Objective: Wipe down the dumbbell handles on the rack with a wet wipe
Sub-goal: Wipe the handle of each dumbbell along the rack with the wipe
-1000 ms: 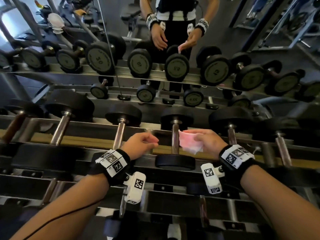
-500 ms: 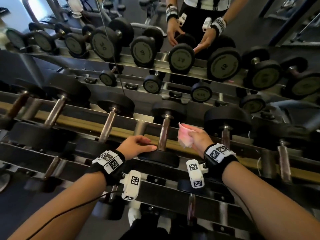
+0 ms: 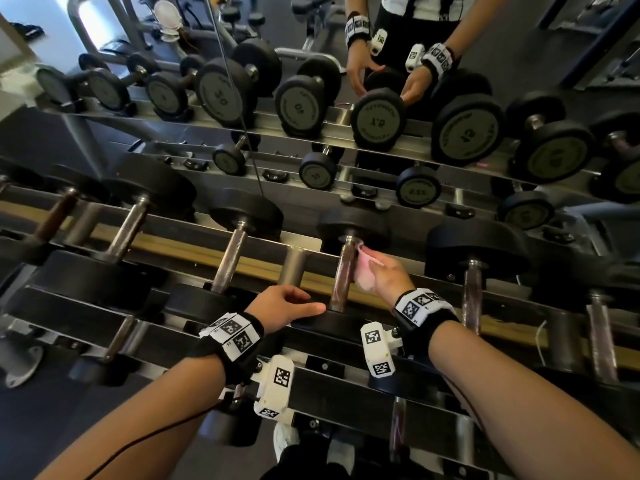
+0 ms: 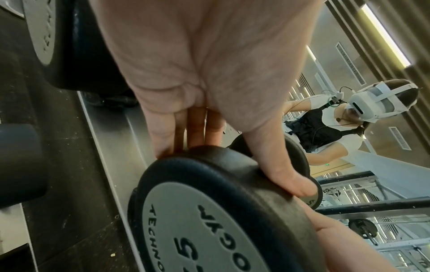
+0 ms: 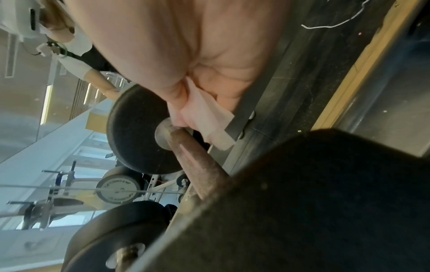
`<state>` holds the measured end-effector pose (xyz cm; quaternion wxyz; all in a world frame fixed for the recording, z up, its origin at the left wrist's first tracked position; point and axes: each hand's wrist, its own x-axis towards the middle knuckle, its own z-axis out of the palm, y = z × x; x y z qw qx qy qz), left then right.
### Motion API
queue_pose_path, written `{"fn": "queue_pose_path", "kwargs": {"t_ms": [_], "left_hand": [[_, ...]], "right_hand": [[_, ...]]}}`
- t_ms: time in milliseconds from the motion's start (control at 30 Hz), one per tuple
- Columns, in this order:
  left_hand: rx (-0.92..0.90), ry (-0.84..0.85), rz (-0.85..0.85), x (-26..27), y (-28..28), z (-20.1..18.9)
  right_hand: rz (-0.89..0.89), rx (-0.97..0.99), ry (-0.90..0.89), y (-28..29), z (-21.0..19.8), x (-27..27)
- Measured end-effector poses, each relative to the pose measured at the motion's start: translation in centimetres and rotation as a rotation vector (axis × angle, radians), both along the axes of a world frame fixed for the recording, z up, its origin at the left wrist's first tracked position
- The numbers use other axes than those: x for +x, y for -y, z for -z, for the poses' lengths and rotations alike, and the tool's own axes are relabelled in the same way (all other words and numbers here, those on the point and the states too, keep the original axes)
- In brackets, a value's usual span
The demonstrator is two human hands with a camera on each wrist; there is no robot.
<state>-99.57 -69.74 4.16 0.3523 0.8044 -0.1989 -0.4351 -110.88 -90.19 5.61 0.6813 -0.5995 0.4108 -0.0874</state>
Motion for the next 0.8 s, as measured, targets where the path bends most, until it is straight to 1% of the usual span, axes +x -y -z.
{"fn": "queue_pose_path", "kwargs": {"t_ms": [67, 233, 333, 400, 467, 533, 567, 600, 667, 733, 800], "left_hand": [[0.009, 0.002, 0.01, 0.2, 0.0, 0.1], [0.005, 0.025, 0.03, 0.5, 0.0, 0.7], [-0.007, 0.012, 0.042, 0.6, 0.0, 0.9], [-0.022, 0.009, 0.043, 0.5, -0.1, 1.0], [-0.033, 0.016, 0.035, 0.4, -0.2, 1.0], [-0.033, 0.02, 0.035, 0.4, -0.3, 1.0], [-0.032, 0.019, 0.039, 0.4, -0.3, 1.1], [-0.029, 0.016, 0.043, 0.4, -0.2, 1.0], [-0.019, 0.017, 0.052, 0.5, -0.1, 1.0], [-0.005, 0.031, 0.074, 0.8, 0.0, 1.0], [0.005, 0.032, 0.1, 1.0, 0.2, 0.8]], "right_hand": [[-0.048, 0.041, 0.005, -0.5, -0.3, 0.1], [-0.152, 0.005, 0.005, -1.1, 0.1, -0.8], [-0.198, 0.005, -0.007, -0.7, 0.1, -1.2], [-0.203, 0.005, -0.027, 0.2, 0.3, -1.1], [-0.166, -0.044, -0.057, 1.3, 0.3, -0.8], [-0.006, -0.082, -0.05, 1.8, 0.1, -0.3], [0.045, -0.1, -0.04, 1.7, 0.2, 0.1], [0.037, -0.111, -0.036, 1.3, 0.2, 0.4], [-0.082, -0.117, -0.04, 0.0, 0.6, 0.8], [-0.103, -0.065, -0.031, -1.5, 0.9, 0.6], [-0.115, -0.13, -0.035, -2.1, 1.0, -0.1]]}}
